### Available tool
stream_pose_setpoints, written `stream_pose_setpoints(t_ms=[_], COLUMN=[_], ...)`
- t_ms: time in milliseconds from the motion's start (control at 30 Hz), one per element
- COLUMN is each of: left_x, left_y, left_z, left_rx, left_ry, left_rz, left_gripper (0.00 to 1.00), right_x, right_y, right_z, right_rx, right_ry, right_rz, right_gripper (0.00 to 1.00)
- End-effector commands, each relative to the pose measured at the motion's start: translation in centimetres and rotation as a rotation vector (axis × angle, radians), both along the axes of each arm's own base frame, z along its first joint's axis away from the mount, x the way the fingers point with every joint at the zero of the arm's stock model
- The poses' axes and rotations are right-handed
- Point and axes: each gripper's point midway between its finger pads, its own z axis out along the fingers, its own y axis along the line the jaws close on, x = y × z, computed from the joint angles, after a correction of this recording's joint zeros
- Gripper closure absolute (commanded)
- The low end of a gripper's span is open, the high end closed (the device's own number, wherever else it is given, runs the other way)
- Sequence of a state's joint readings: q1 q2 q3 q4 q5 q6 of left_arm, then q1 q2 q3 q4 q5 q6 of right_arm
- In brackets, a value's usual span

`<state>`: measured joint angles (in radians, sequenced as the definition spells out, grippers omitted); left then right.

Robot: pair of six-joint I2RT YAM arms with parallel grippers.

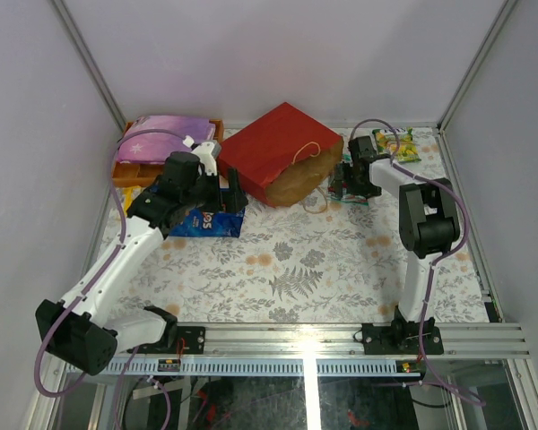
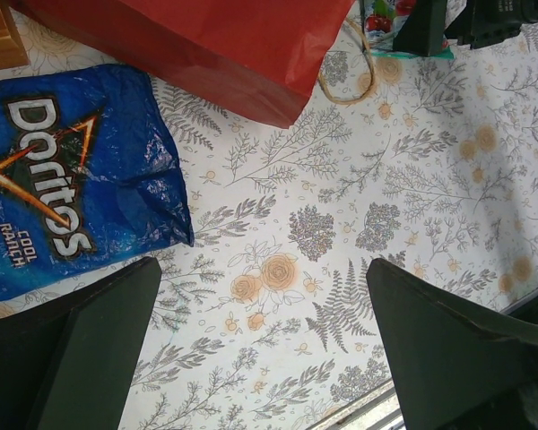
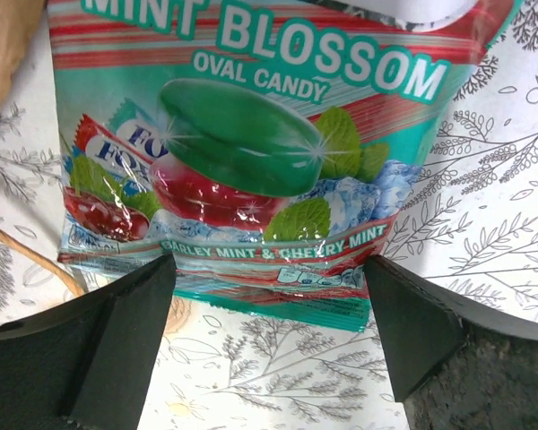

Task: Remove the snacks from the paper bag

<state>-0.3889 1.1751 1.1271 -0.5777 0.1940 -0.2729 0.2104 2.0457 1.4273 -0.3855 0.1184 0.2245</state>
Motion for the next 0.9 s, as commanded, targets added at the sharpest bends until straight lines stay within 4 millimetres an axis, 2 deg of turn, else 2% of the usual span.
stream_pose_setpoints(t_ms=[0,167,333,467,600,733,867], left_x=[0.5,0.6,0.8,1.0,1.1,1.4,1.6], left_y=[0.1,0.1,0.3,0.3,0.4,0.5,0.4], left_z=[-0.1,-0.2,-0.3,-0.6,-0.7,-1.0,-1.3], left_rx=[0.014,0.024,0.040,0.045,0.055,0.066,0.070], left_ry=[-0.005,0.003,0.005,0.015,0.017,0.023,0.033], left_rz=[-0.005,-0.009,0.000,0.000,0.008,0.012,0.013], left_gripper=[0.00,0.00,0.00,0.00,0.00,0.00,0.00], right_x=[-1.9,0.0,2.9,4.9,7.0,9.1,9.7], right_y=[-0.6,-2.5,-4.7,-6.0,-6.2,-5.3,-4.0], right_z=[-0.8,0.0,1.3,0.9,0.6,0.9,1.3], right_rx=[-0.100,-0.145,-0.136,-0.151,-0.147,-0.092,-0.012], right_ry=[0.115,0.133,0.093,0.067,0.027,-0.024,-0.058], right_rz=[0.210,0.260,0.200,0.162,0.155,0.137,0.107], right_gripper=[0.05,0.05,0.05,0.05,0.05,0.05,0.06])
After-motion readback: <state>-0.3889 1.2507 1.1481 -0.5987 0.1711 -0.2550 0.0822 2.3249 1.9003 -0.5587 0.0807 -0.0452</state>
